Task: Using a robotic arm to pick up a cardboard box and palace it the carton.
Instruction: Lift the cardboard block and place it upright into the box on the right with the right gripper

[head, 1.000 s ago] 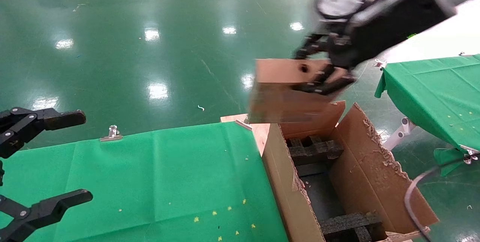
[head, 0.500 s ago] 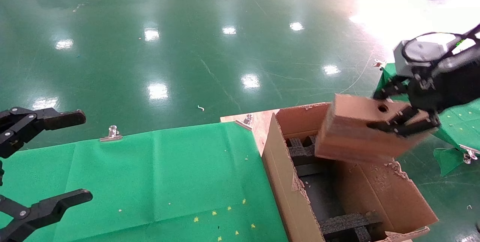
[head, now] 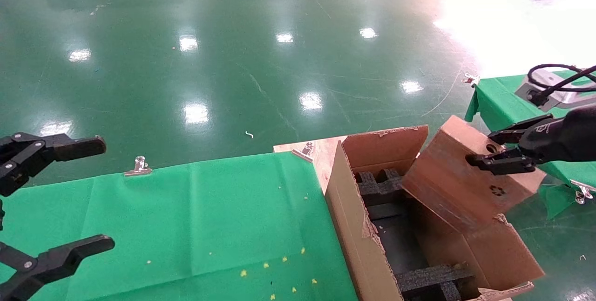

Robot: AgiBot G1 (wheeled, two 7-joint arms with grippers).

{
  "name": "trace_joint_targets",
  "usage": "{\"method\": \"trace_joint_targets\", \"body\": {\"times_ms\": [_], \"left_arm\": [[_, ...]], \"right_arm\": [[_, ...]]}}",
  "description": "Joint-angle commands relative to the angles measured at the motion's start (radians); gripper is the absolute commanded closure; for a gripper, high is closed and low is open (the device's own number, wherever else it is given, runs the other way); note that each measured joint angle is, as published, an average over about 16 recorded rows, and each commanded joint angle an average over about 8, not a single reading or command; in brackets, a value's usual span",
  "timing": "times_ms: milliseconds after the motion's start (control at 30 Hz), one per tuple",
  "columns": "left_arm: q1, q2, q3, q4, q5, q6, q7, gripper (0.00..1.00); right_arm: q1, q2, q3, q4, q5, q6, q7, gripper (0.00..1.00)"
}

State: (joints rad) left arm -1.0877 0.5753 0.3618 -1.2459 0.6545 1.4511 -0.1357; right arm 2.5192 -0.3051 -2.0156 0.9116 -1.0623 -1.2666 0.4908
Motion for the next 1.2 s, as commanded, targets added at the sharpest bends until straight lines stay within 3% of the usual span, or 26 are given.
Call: {"method": "trace_joint_targets", "body": {"times_ms": [33, 267, 600, 1200], "left_arm": [[0.000, 0.000, 0.000, 0.000, 0.000, 0.000, 0.000, 0.00], [0.000, 0.000, 0.000, 0.000, 0.000, 0.000, 0.000, 0.00], [0.000, 0.000, 0.000, 0.000, 0.000, 0.000, 0.000, 0.00], [0.000, 0.000, 0.000, 0.000, 0.000, 0.000, 0.000, 0.00]], "right_arm": [[-0.014, 0.040, -0.002, 0.029, 0.012, 0.056, 0.060, 1.00], [-0.033, 0.162, -0.028, 0.172, -0.022, 0.195, 0.275, 1.00], [-0.032, 0.298, -0.048, 0.358, -0.172, 0.329, 0.547, 1.00], [-0.039, 0.301, -0.055, 0.381, -0.198, 0.345, 0.572, 1.00]]}}
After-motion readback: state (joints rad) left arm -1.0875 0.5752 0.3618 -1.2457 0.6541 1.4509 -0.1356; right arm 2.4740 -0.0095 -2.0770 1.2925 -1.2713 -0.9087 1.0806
